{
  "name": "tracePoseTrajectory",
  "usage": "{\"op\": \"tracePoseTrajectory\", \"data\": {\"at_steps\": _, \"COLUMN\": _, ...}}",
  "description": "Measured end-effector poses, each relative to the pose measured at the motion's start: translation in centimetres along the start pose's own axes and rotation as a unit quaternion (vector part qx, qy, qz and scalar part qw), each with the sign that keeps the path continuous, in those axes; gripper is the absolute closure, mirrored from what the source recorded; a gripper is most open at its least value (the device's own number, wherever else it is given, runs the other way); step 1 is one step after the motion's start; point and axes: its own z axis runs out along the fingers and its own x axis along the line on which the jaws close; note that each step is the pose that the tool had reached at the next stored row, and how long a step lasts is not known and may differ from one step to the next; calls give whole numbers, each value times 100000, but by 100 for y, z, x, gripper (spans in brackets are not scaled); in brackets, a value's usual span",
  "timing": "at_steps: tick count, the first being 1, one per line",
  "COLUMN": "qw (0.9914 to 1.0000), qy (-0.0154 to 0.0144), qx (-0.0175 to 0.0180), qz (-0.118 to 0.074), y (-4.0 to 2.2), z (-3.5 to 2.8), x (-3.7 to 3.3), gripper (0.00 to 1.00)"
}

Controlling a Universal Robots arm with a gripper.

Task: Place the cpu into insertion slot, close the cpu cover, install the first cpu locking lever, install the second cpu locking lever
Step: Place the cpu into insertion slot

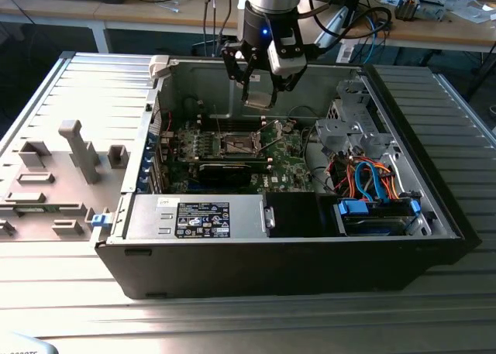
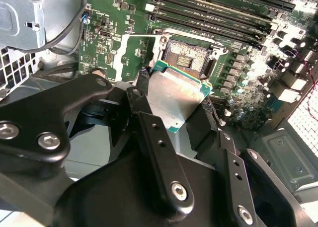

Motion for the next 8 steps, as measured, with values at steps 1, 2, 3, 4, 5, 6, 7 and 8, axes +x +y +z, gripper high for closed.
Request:
{"op": "tracePoseTrajectory", "data": {"at_steps": 1, "qw": 100000, "qy": -5, "qx": -2, "qz": 113, "y": 0, "z": 0, "x": 0, "gripper": 45}}
{"op": "tracePoseTrajectory", "data": {"at_steps": 2, "qw": 100000, "qy": -12, "qx": -5, "qz": 195, "y": 0, "z": 0, "x": 0, "gripper": 45}}
{"op": "tracePoseTrajectory", "data": {"at_steps": 3, "qw": 99999, "qy": -22, "qx": -6, "qz": 327, "y": 0, "z": 0, "x": 0, "gripper": 45}}
{"op": "tracePoseTrajectory", "data": {"at_steps": 4, "qw": 99999, "qy": -33, "qx": -11, "qz": 503, "y": 0, "z": 0, "x": 0, "gripper": 45}}
{"op": "tracePoseTrajectory", "data": {"at_steps": 5, "qw": 99998, "qy": -48, "qx": -14, "qz": 705, "y": 0, "z": 0, "x": 0, "gripper": 45}}
{"op": "tracePoseTrajectory", "data": {"at_steps": 6, "qw": 99996, "qy": -60, "qx": -16, "qz": 864, "y": 0, "z": 0, "x": 0, "gripper": 45}}
{"op": "tracePoseTrajectory", "data": {"at_steps": 7, "qw": 99995, "qy": -66, "qx": -19, "qz": 968, "y": 0, "z": 0, "x": 0, "gripper": 45}}
{"op": "tracePoseTrajectory", "data": {"at_steps": 8, "qw": 99995, "qy": -68, "qx": -19, "qz": 1044, "y": 0, "z": 0, "x": 0, "gripper": 45}}
